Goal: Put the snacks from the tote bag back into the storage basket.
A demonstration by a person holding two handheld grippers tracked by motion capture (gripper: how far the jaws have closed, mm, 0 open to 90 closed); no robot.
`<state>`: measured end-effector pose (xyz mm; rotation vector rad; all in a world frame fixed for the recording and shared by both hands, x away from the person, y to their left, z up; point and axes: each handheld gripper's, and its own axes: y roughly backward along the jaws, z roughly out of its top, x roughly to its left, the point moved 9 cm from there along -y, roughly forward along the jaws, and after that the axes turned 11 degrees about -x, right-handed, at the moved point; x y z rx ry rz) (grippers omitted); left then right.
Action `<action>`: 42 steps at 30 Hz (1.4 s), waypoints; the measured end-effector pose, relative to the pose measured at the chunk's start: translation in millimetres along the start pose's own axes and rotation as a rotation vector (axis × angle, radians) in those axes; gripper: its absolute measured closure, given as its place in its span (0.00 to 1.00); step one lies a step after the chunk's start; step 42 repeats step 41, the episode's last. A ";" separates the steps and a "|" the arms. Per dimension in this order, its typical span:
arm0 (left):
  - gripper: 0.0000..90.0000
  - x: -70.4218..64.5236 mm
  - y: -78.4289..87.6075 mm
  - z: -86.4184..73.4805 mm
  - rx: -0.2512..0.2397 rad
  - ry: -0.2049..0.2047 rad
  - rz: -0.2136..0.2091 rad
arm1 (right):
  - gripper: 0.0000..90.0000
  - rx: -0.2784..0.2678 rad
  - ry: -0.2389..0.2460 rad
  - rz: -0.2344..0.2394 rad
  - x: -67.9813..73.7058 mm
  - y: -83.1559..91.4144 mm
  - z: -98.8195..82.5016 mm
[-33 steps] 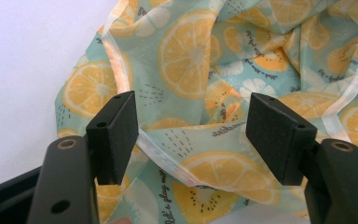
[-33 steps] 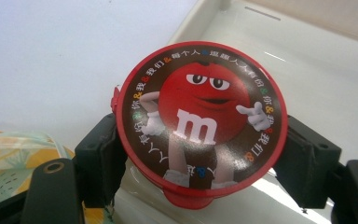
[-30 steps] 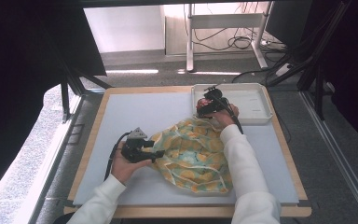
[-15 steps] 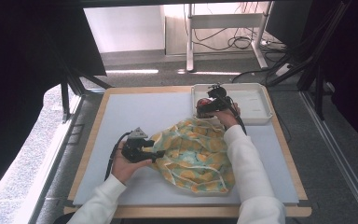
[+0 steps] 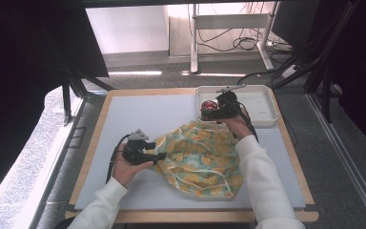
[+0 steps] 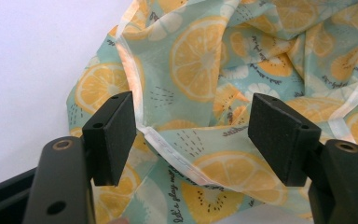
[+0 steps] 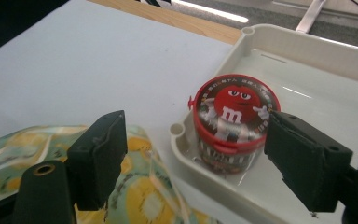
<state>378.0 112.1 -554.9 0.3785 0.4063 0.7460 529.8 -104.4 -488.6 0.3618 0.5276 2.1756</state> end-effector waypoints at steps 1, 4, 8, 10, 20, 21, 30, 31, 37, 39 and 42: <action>0.36 0.1 0.0 0.2 -0.001 0.000 0.001 | 0.24 -0.006 0.000 0.007 1.4 5.8 -0.6; 0.36 -0.5 0.0 1.0 -0.002 -0.002 0.002 | 0.24 -0.036 0.004 0.014 4.6 25.3 -3.1; 0.36 -0.8 0.5 1.2 -0.002 -0.003 0.004 | 0.26 -0.071 0.017 0.033 10.1 52.8 -10.2; 0.36 -0.3 0.5 0.9 0.000 -0.006 0.005 | 0.26 -0.079 0.033 0.039 12.6 65.6 -16.2; 0.37 1.2 0.8 0.3 0.003 -0.005 0.006 | 0.26 -0.106 0.058 0.055 22.6 111.5 -58.5; 0.37 1.0 0.8 0.4 0.003 -0.006 0.006 | 0.26 -0.109 0.059 0.057 23.2 113.8 -62.1; 0.37 1.7 0.9 0.3 0.005 -0.014 0.012 | 0.26 -0.100 0.052 0.053 15.7 121.0 -84.6; 0.37 1.7 0.9 0.4 0.004 -0.014 0.013 | 0.26 -0.103 0.054 0.056 16.0 121.4 -83.7; 0.37 2.6 2.4 2.6 -0.005 -0.016 0.018 | 0.26 -0.120 0.051 0.067 17.7 122.9 -83.4; 0.37 2.5 4.1 4.7 -0.018 -0.022 0.021 | 0.26 -0.124 0.053 0.072 18.1 122.2 -84.3; 0.37 1.9 5.4 6.2 -0.027 -0.023 0.019 | 0.26 -0.133 0.049 0.073 18.1 122.5 -83.5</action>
